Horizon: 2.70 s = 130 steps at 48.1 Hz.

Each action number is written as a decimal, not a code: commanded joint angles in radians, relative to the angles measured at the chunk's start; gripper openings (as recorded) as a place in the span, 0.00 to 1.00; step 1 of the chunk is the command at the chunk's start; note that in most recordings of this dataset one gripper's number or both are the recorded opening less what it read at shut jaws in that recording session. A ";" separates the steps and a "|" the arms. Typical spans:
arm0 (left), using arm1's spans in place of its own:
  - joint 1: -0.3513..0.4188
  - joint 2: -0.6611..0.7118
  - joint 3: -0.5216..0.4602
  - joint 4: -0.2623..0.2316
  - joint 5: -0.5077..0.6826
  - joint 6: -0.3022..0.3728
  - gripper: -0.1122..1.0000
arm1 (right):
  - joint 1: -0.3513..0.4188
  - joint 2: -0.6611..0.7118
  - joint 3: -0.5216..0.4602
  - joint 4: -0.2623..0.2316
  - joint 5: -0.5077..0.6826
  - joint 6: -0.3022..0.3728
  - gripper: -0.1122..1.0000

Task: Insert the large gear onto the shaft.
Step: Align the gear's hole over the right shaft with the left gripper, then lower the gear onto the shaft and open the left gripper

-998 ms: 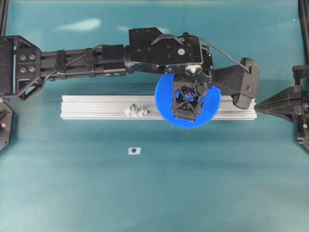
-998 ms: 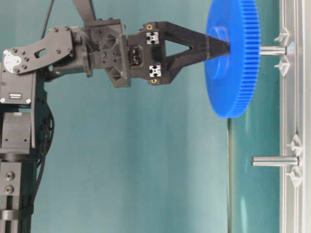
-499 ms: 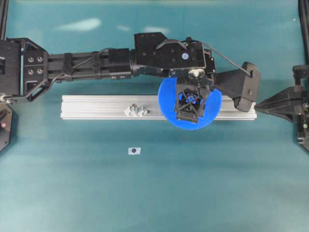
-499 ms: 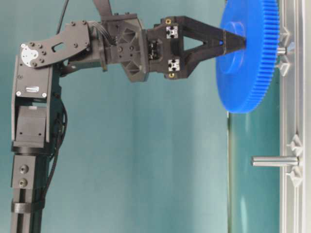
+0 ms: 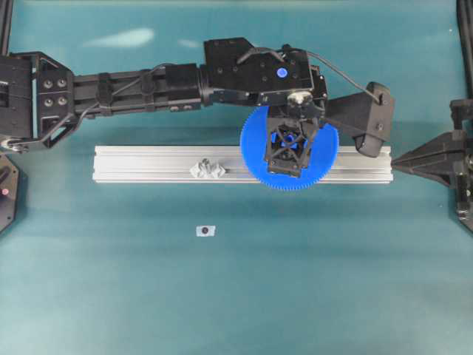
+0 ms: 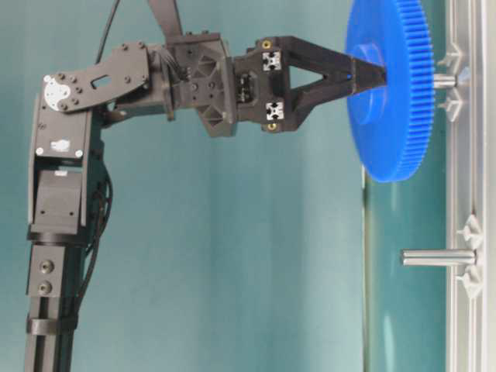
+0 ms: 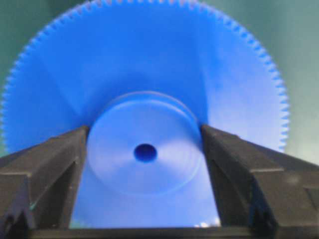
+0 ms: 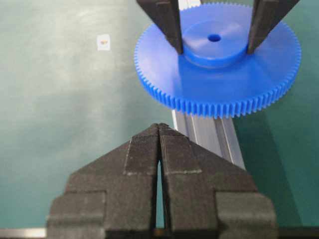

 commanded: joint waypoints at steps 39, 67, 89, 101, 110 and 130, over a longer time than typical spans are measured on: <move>0.028 -0.009 -0.066 0.008 -0.023 -0.002 0.78 | -0.002 0.005 -0.011 0.000 -0.002 0.009 0.12; 0.018 -0.014 -0.067 0.008 -0.048 -0.014 0.79 | -0.002 0.005 -0.011 -0.002 -0.002 0.009 0.12; 0.011 -0.026 -0.067 0.006 -0.054 -0.018 0.82 | -0.002 0.005 -0.011 0.000 -0.002 0.009 0.12; -0.002 -0.040 -0.067 0.005 -0.052 -0.038 0.85 | -0.002 0.005 -0.012 0.000 -0.002 0.009 0.12; -0.011 -0.048 -0.067 0.006 -0.051 -0.067 0.85 | -0.002 0.005 -0.012 0.000 -0.002 0.009 0.12; -0.031 -0.038 -0.178 0.005 -0.028 -0.069 0.85 | -0.002 0.005 -0.012 0.000 -0.002 0.009 0.12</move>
